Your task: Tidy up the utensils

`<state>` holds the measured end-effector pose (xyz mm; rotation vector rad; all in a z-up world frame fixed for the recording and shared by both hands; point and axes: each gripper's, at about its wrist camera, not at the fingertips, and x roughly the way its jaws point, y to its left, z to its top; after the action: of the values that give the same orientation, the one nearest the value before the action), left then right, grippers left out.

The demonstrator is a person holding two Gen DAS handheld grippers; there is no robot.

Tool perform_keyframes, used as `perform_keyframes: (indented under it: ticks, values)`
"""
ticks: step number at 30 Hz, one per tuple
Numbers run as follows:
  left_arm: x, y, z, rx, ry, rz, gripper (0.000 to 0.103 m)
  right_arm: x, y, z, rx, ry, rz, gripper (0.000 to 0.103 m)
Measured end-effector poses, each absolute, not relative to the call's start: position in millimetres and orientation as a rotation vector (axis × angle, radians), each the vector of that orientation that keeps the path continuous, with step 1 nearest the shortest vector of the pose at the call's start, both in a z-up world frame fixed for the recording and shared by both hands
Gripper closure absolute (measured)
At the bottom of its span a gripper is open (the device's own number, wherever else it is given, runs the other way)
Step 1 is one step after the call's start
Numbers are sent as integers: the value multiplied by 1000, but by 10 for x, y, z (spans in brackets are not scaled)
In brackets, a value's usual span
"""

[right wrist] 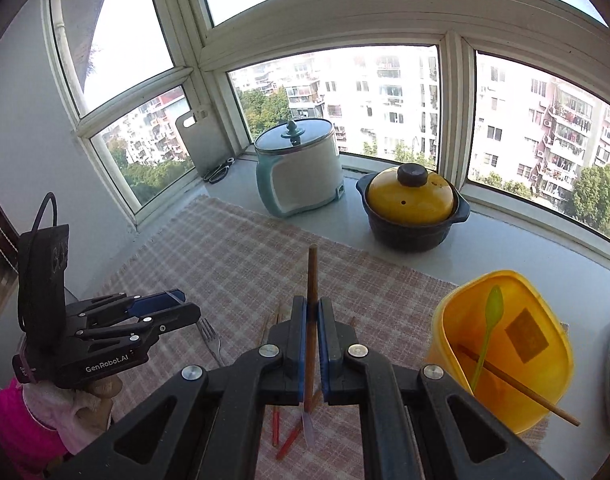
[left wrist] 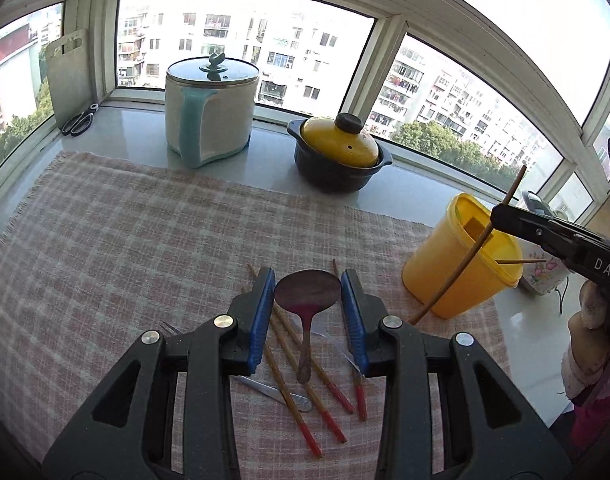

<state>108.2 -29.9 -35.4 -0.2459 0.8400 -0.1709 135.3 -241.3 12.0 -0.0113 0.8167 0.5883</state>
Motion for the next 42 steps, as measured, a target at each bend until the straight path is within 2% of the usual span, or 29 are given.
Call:
perform_keyframes:
  ticks: [20, 42]
  values:
    - [1454, -1103, 400, -223, 686, -337, 69, 1207, -3297, 875, 33, 647, 467, 100]
    - [1866, -1908, 692, -186, 633, -440, 69, 1356, -3953, 1031, 107, 581, 353, 101]
